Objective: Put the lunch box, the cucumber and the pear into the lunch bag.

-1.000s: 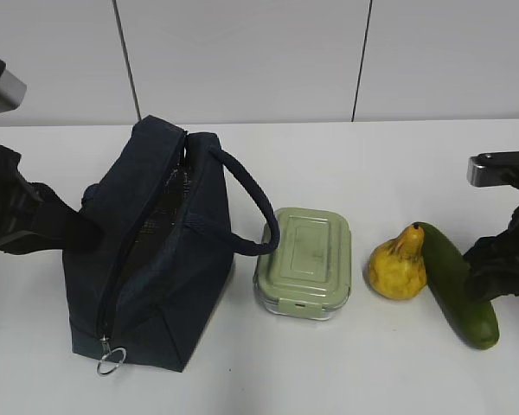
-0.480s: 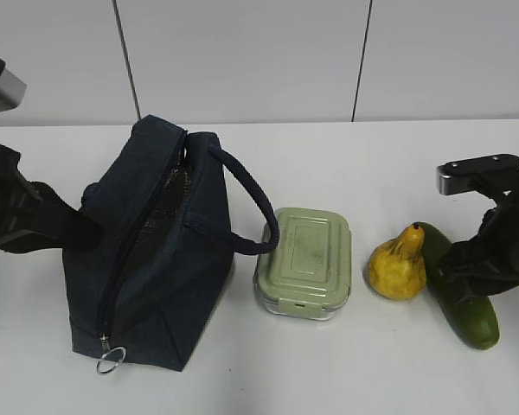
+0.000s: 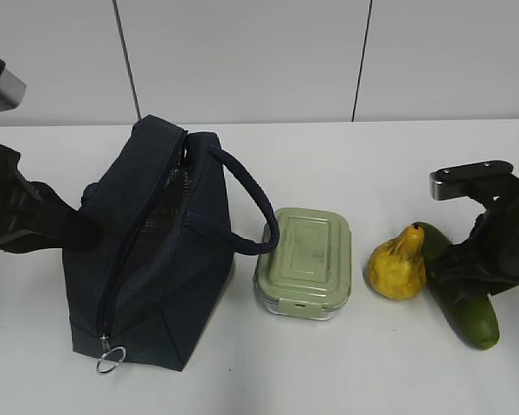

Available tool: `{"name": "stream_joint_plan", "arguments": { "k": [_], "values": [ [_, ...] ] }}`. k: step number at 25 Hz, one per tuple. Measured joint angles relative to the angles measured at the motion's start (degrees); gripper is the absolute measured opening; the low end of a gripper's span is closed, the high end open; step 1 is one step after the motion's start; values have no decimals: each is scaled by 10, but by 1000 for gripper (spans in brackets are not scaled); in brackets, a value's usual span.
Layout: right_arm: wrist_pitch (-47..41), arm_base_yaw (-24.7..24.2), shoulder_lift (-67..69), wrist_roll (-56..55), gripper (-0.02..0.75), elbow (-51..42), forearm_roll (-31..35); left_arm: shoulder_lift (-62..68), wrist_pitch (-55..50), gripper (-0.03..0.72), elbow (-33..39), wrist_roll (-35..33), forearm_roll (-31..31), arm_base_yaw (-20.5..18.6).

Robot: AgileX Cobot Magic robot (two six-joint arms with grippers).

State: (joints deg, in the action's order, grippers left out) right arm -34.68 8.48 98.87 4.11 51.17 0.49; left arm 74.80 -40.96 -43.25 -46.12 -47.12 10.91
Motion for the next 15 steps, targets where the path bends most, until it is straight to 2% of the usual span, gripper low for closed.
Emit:
{"name": "stream_joint_plan", "arguments": {
  "k": [6,11,15],
  "values": [
    [3,0,39,0,456,2,0,0,0,-15,0,0,0,0],
    [2,0,42,0,386,4,0,0,0,-15,0,0,1,0],
    [-19,0,10,-17,380,8,-16,0,0,-15,0,0,4,0]
  ]
}}
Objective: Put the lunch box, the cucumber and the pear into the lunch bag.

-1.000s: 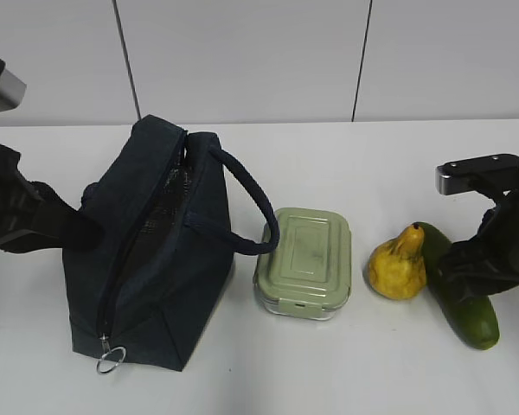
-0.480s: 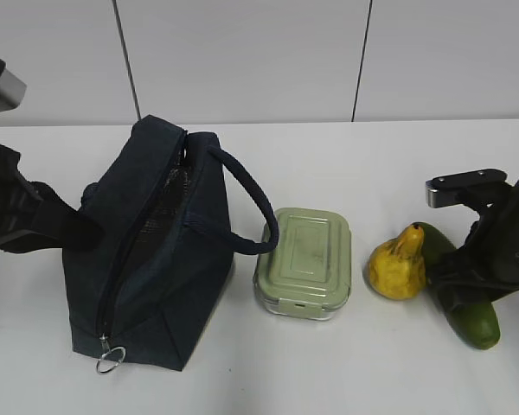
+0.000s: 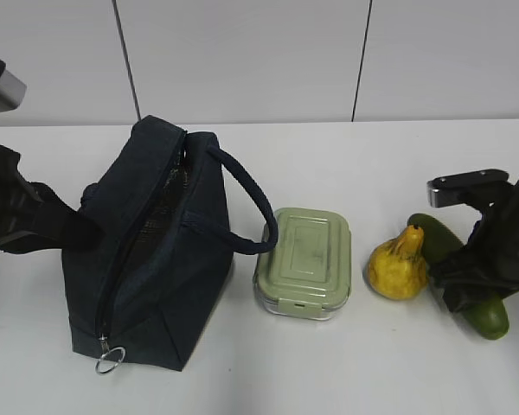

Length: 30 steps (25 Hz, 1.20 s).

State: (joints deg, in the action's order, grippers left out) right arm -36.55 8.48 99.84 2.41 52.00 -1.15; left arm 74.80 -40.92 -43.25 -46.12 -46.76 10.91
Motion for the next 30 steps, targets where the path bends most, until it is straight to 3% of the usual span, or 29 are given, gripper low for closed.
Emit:
{"name": "stream_joint_plan", "arguments": {
  "k": [4,7,10,15,19,26,30],
  "values": [
    [-38,0,-48,-70,380,29,-80,0,0,-15,0,0,3,0],
    [-60,4,-96,-95,379,64,-90,0,-1,-15,0,0,5,0],
    [-68,40,-132,-55,380,110,0,0,-1,-15,0,0,5,0],
    [-42,176,-116,49,379,189,222,0,0,-15,0,0,5,0],
    [-17,259,-52,80,379,258,329,0,1,-15,0,0,5,0],
    [21,326,58,95,379,344,379,0,2,-15,0,0,5,0],
    [25,328,92,81,379,347,346,0,3,-15,0,0,5,0]
  ]
}}
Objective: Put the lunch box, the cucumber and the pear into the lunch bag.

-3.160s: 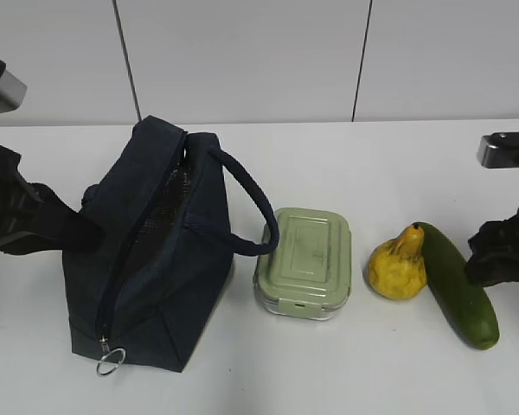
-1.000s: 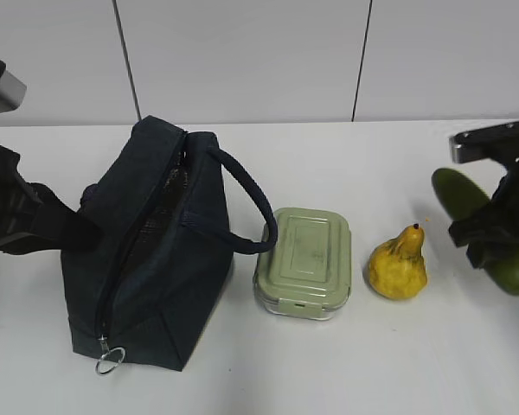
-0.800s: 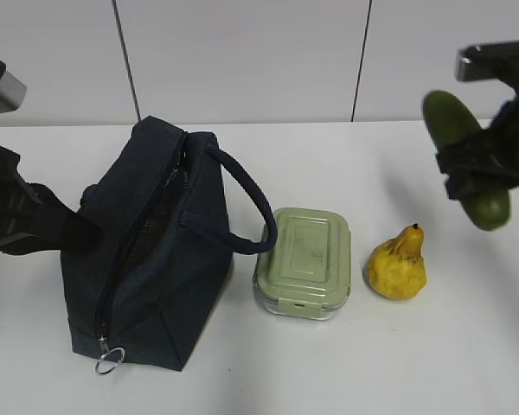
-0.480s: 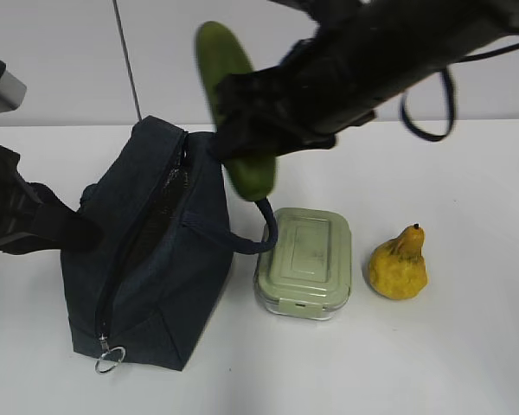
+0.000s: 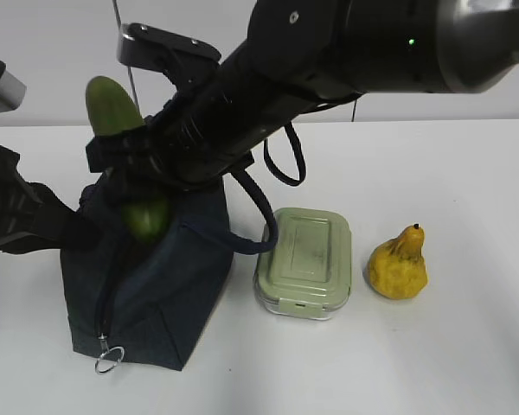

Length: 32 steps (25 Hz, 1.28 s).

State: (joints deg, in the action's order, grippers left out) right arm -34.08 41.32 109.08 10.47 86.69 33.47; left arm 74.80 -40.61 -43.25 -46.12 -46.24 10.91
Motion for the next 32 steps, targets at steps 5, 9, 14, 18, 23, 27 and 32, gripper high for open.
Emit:
{"name": "stream_joint_plan", "arguments": {
  "k": [5,9,14,18,23,27,32],
  "values": [
    [-3,-1,5,-76,379,-5,-102,0,6,-15,0,0,0,0],
    [-27,-1,5,-123,379,-15,-149,0,9,-15,0,0,-1,0],
    [-58,-1,5,-182,379,-15,-179,0,9,-15,0,0,-3,0],
    [-70,-1,5,-203,410,-15,-200,0,9,-15,0,0,-8,0],
    [-74,-1,5,-170,617,-11,-211,0,9,-15,0,0,-9,0],
    [-96,-1,4,-159,640,16,-241,0,11,-15,0,0,-9,0],
    [-142,-1,-16,-170,639,65,-297,0,11,-15,0,0,-9,0]
  ]
}}
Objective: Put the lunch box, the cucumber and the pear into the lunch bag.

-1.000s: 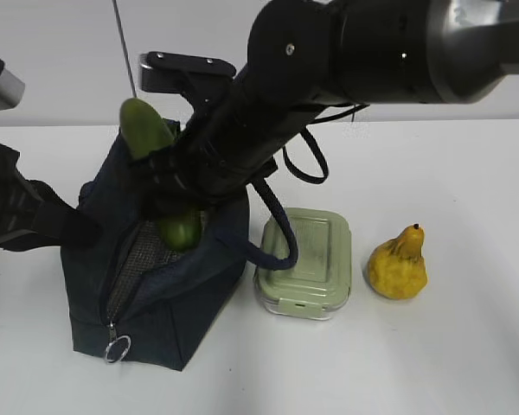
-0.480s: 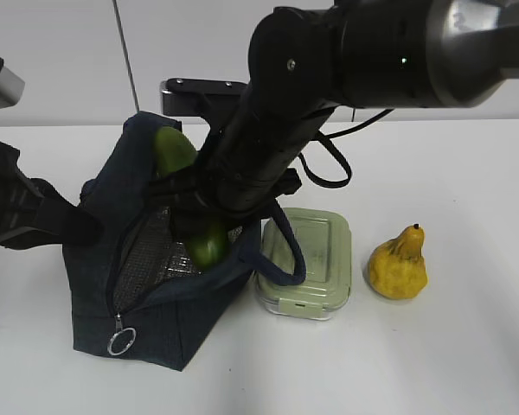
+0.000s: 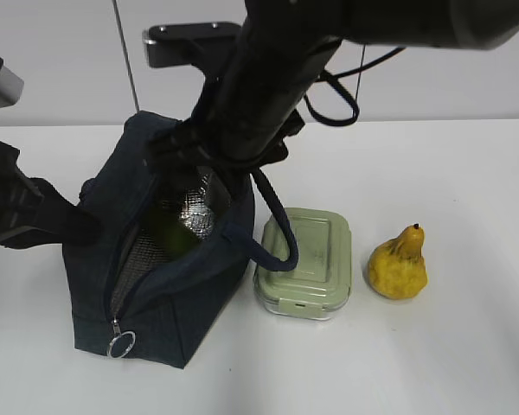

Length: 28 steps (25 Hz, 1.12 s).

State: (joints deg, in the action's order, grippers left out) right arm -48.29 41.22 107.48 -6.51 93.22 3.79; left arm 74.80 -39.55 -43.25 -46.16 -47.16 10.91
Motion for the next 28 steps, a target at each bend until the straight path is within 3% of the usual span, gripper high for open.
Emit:
{"name": "stream_joint_plan", "arguments": {
  "k": [3,6,8,13,16,28],
  "values": [
    [-42,-2,-26,-58,617,6,-106,0,0,-15,0,0,1,0],
    [-105,-35,-42,-88,563,-6,-175,0,0,-15,0,0,1,0],
    [-112,-75,-54,-84,548,-43,-158,0,0,-15,0,0,1,0],
    [-86,-190,-72,-8,540,-152,-38,0,0,-15,0,0,1,0],
    [-83,-235,-72,30,539,-185,-6,0,0,-15,0,0,1,0],
    [-65,-256,-30,59,538,-189,2,0,-1,-15,0,0,1,0]
  ]
}}
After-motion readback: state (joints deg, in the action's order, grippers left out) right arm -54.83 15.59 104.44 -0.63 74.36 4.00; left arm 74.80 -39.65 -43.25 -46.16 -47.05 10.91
